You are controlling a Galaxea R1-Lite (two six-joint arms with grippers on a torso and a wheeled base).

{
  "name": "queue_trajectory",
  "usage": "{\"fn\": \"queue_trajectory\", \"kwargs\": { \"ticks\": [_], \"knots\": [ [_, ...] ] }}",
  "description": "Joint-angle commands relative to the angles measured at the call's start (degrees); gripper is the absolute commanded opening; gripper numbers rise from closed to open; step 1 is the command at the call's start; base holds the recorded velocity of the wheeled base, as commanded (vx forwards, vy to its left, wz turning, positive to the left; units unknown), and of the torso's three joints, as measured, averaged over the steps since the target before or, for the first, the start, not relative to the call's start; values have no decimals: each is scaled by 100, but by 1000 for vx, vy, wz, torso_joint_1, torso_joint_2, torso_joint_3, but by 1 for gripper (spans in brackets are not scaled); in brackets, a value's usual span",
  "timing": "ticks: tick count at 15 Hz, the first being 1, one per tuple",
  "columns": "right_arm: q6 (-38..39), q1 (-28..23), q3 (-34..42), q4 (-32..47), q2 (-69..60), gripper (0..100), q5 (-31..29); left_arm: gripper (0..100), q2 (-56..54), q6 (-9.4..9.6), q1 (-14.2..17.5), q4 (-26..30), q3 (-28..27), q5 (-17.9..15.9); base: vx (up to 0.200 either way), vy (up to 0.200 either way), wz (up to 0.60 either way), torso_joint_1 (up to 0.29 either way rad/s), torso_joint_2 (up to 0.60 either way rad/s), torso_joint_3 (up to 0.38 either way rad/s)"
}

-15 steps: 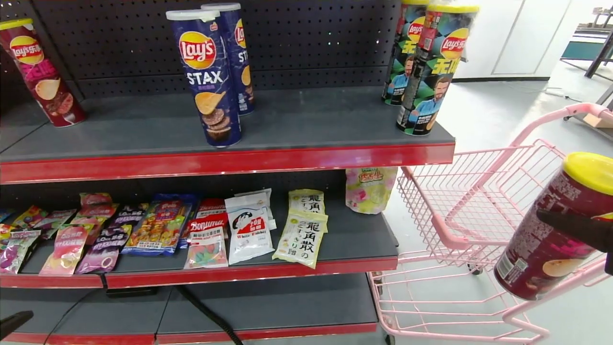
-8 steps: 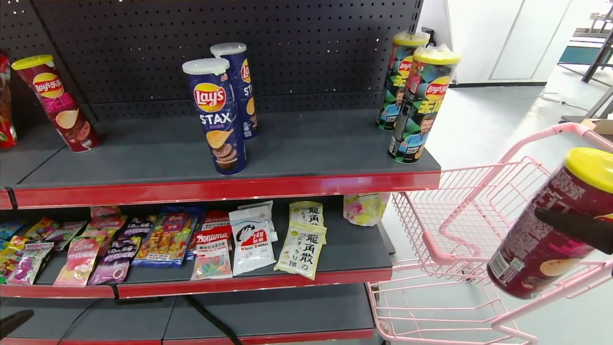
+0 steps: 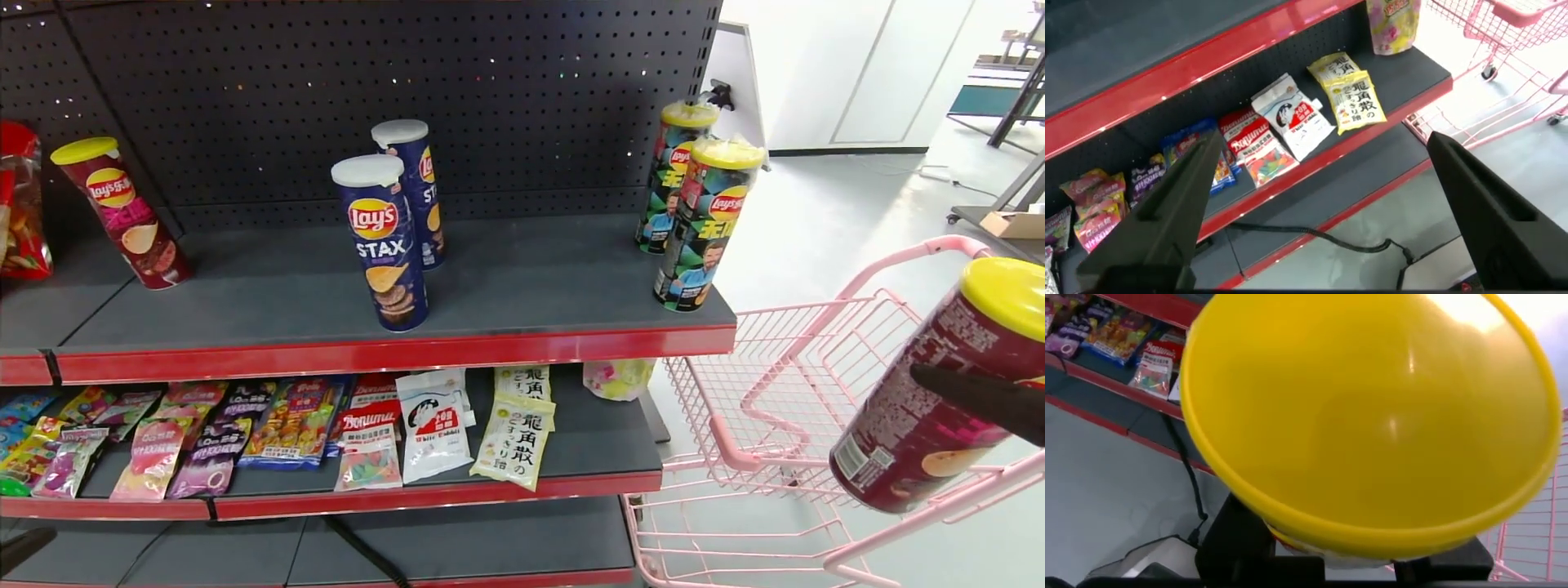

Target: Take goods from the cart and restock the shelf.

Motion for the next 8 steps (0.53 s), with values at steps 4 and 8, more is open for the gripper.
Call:
{"fn": "queue_trajectory", "kwargs": {
  "ticks": [4,8],
  "knots": [
    [-148,0,-22,-36,-132,0,515,100,-29,-3,-1,2,-15,40,0,200,0,12,-25,-13],
    [-113,123,-57,-80,-272,0,647,100,-73,5,-1,2,-15,40,0,200,0,10,0,-1]
  ]
}}
